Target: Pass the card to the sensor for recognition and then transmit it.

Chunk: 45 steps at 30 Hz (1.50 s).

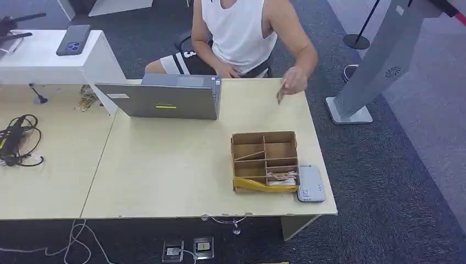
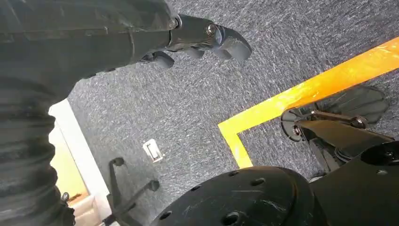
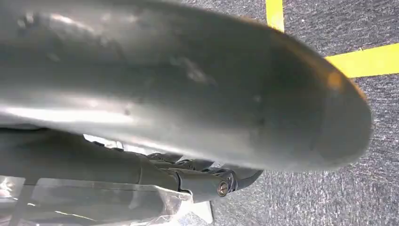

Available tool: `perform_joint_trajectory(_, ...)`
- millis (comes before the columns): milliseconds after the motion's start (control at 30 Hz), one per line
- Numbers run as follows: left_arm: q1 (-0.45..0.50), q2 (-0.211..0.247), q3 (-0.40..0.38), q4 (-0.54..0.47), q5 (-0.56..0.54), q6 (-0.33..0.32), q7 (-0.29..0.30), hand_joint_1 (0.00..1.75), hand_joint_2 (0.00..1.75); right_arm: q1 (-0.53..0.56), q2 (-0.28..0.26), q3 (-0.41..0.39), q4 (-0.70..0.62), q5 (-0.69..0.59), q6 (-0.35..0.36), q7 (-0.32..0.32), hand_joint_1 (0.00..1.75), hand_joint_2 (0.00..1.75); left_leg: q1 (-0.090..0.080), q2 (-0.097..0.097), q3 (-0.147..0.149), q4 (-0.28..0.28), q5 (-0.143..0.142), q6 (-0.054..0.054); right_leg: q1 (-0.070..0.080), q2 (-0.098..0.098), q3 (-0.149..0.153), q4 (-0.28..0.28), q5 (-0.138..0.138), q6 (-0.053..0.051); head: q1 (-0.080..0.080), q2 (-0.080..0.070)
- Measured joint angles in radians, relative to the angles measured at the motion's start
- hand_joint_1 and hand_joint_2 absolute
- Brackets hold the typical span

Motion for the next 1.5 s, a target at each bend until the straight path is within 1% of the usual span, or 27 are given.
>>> perform_joint_trajectory(467, 0.0, 0.0, 0.0, 0.0, -0.005, 0.0, 0.0, 0.0, 1.75, 0.0, 0.0, -0.002, 0.0, 0.0, 0.0, 0.001, 0.0, 0.0, 0.0, 0.0, 0.0, 0.0, 0.0, 0.0, 0.0, 0.0, 0.0, 0.0, 0.0, 0.0, 0.0, 0.0)
perform_joint_trajectory(500, 0.0, 0.0, 0.0, 0.0, -0.007, 0.0, 0.0, 0.0, 1.75, 0.0, 0.0, -0.002, 0.0, 0.0, 0.0, 0.001, 0.0, 1.75, 0.0, 0.0, 0.0, 0.0, 0.0, 0.0, 0.0, 0.0, 0.0, 0.0, 0.0, 0.0, 0.0, 0.0)
perform_joint_trajectory(567, 0.0, 0.0, 0.0, 0.0, -0.008, 0.0, 0.0, 0.0, 1.75, 0.0, 0.0, -0.005, 0.0, -0.001, -0.01, 0.014, 0.0, 1.75, 0.0, 0.0, 0.0, 0.0, 0.0, 0.0, 0.0, 0.0, 0.0, 0.0, 0.0, 0.0, 0.0, 0.0)
perform_joint_trajectory(633, 0.0, 0.0, 0.0, 0.0, -0.008, 0.0, -0.002, 0.0, 1.75, 0.0, -0.006, -0.014, 0.0, -0.022, -0.048, 0.014, 0.0, 1.75, 0.0, 0.0, 0.0, 0.0, 0.0, 0.0, 0.0, 0.0, 0.0, 0.0, 0.0, 0.0, 0.0, 0.0)
perform_joint_trajectory(733, 0.0, 0.0, 0.0, 0.001, -0.007, 0.0, -0.01, 0.0, 1.75, -0.005, -0.029, -0.043, 0.0, -0.094, -0.114, -0.035, 0.0, 1.75, -0.001, 0.0, 0.0, 0.0, 0.0, 0.0, -0.001, 0.0, 0.0, 0.0, 0.0, 0.0, 0.0, 0.0)
perform_joint_trajectory(800, 0.0, 0.0, 0.0, 0.001, -0.006, 0.0, -0.011, 0.0, 1.75, -0.013, -0.07, -0.079, 0.0, -0.172, -0.167, -0.093, 0.0, 1.75, -0.002, 0.0, 0.0, 0.0, 0.0, 0.0, -0.001, 0.0, 0.0, 0.0, 0.0, 0.0, 0.0, 0.0)
perform_joint_trajectory(867, 0.0, 0.0, 0.0, 0.002, -0.005, 0.0, -0.011, 0.0, 1.75, -0.021, -0.114, -0.11, 0.0, -0.193, -0.177, -0.108, 0.0, 1.75, -0.002, 0.0, 0.0, 0.0, 0.0, 0.0, -0.002, 0.0, 0.0, -0.001, 0.0, 0.0, 0.001, 0.0)
perform_joint_trajectory(933, 0.0, 0.0, 0.0, 0.002, -0.005, 0.0, -0.011, 0.0, 1.75, -0.025, -0.136, -0.131, 0.0, -0.2, -0.18, -0.111, 0.0, 1.75, -0.002, 0.0, 0.0, 0.0, 0.0, 0.0, -0.001, 0.0, 0.0, -0.001, 0.0, 0.0, 0.0, 0.0)
perform_joint_trajectory(1000, 0.0, 0.0, 0.0, 0.002, -0.003, 0.0, -0.011, 0.0, 1.75, -0.027, -0.151, -0.151, 0.0, -0.232, -0.204, -0.126, 0.0, 1.75, -0.001, 0.0, 0.0, 0.0, 0.0, 0.0, -0.001, 0.0, 0.0, 0.0, 0.0, 0.0, 0.0, 0.0)
perform_joint_trajectory(1033, 0.0, 0.0, 0.0, 0.002, -0.001, 0.0, -0.011, 0.0, 1.75, -0.03, -0.161, -0.159, 0.0, -0.275, -0.227, -0.144, 0.0, 1.75, -0.001, 0.0, 0.0, 0.0, 0.0, 0.0, -0.001, 0.0, 0.0, 0.0, 0.0, 0.0, 0.0, 0.0)
perform_joint_trajectory(1067, 0.0, -0.001, 0.0, 0.002, -0.001, 0.0, -0.011, 0.0, 1.75, -0.032, -0.165, -0.172, 0.002, -0.339, -0.25, -0.164, 0.0, 1.75, -0.002, 0.0, 0.0, 0.0, 0.0, 0.0, -0.002, 0.0, 0.0, 0.0, 0.0, 0.0, -0.001, 0.0)
perform_joint_trajectory(1100, 0.0, -0.001, 0.0, 0.002, 0.0, 0.0, -0.011, 0.0, 1.75, -0.037, -0.183, -0.181, 0.002, -0.414, -0.276, -0.192, 0.0, 1.75, -0.001, 0.0, 0.0, 0.0, 0.0, 0.0, -0.001, 0.0, 0.0, 0.0, 0.0, 0.0, -0.001, 0.0)
perform_joint_trajectory(1133, 0.0, -0.001, 0.0, 0.002, 0.003, 0.0, -0.011, 0.0, 1.75, -0.043, -0.205, -0.187, 0.002, -0.525, -0.297, -0.225, 0.0, 1.75, -0.002, 0.0, 0.0, 0.0, 0.0, 0.0, -0.002, 0.0, 0.0, 0.0, 0.0, 0.0, 0.0, 0.0)
perform_joint_trajectory(1167, 0.0, -0.001, 0.0, 0.002, 0.005, 0.0, -0.011, 0.0, 1.75, -0.05, -0.23, -0.193, 0.0, -0.617, -0.313, -0.25, 0.0, 1.75, -0.002, 0.0, 0.0, 0.0, 0.0, 0.0, -0.002, 0.0, 0.0, 0.0, 0.0, 0.0, -0.002, 0.0)
perform_joint_trajectory(1200, 0.0, -0.001, 0.0, 0.002, 0.01, 0.0, -0.011, 0.0, 1.75, -0.057, -0.263, -0.202, -0.003, -0.698, -0.317, -0.264, 0.0, 1.75, -0.002, 0.0, 0.0, 0.0, 0.0, 0.0, -0.001, 0.0, 0.0, 0.0, 0.0, 0.0, 0.002, 0.0)
perform_joint_trajectory(1267, 0.001, 0.0, 0.0, 0.002, 0.014, 0.0, -0.011, 0.0, 1.75, -0.074, -0.329, -0.212, -0.007, -0.79, -0.311, -0.271, 0.0, 1.75, -0.003, 0.0, 0.0, 0.0, 0.0, 0.001, -0.003, 0.0, 0.0, 0.0, 0.001, 0.001, 0.001, 0.0)
perform_joint_trajectory(1333, 0.001, 0.0, 0.0, 0.002, 0.018, 0.0, -0.011, 0.0, 1.75, -0.086, -0.367, -0.218, -0.008, -0.827, -0.311, -0.277, 0.0, 1.75, -0.005, 0.0, 0.0, 0.0, 0.0, 0.001, -0.005, 0.0, 0.0, 0.0, 0.001, 0.001, -0.001, 0.0)
perform_joint_trajectory(1400, 0.001, 0.0, 0.0, 0.002, 0.021, 0.0, -0.011, 0.0, 1.75, -0.115, -0.456, -0.225, -0.011, -0.856, -0.309, -0.281, 0.0, 1.75, -0.007, 0.0, 0.0, 0.0, 0.0, 0.002, -0.007, 0.0, 0.0, 0.0, 0.001, 0.002, -0.001, 0.0)
perform_joint_trajectory(1433, 0.001, 0.0, 0.0, 0.002, 0.021, 0.0, -0.011, 0.0, 1.75, -0.126, -0.481, -0.225, -0.011, -0.864, -0.305, -0.285, 0.0, 1.75, -0.007, 0.0, 0.0, 0.0, 0.001, 0.002, -0.007, 0.0, 0.0, 0.0, 0.001, 0.002, 0.0, 0.0)
perform_joint_trajectory(1467, 0.002, 0.0, 0.0, 0.002, 0.021, 0.0, -0.01, 0.0, 1.75, -0.143, -0.529, -0.226, -0.011, -0.881, -0.295, -0.297, 0.0, 1.75, -0.007, 0.0, 0.0, 0.0, 0.001, 0.002, -0.007, 0.0, 0.0, 0.0, 0.002, 0.002, 0.0, 0.0)
perform_joint_trajectory(1500, 0.002, -0.001, 0.0, 0.002, 0.021, 0.0, -0.01, 0.0, 1.75, -0.156, -0.557, -0.227, -0.009, -0.888, -0.29, -0.308, 0.0, 1.75, -0.008, 0.0, 0.0, 0.0, 0.001, 0.002, -0.008, 0.0, -0.001, 0.0, 0.002, 0.002, 0.0, 0.0)
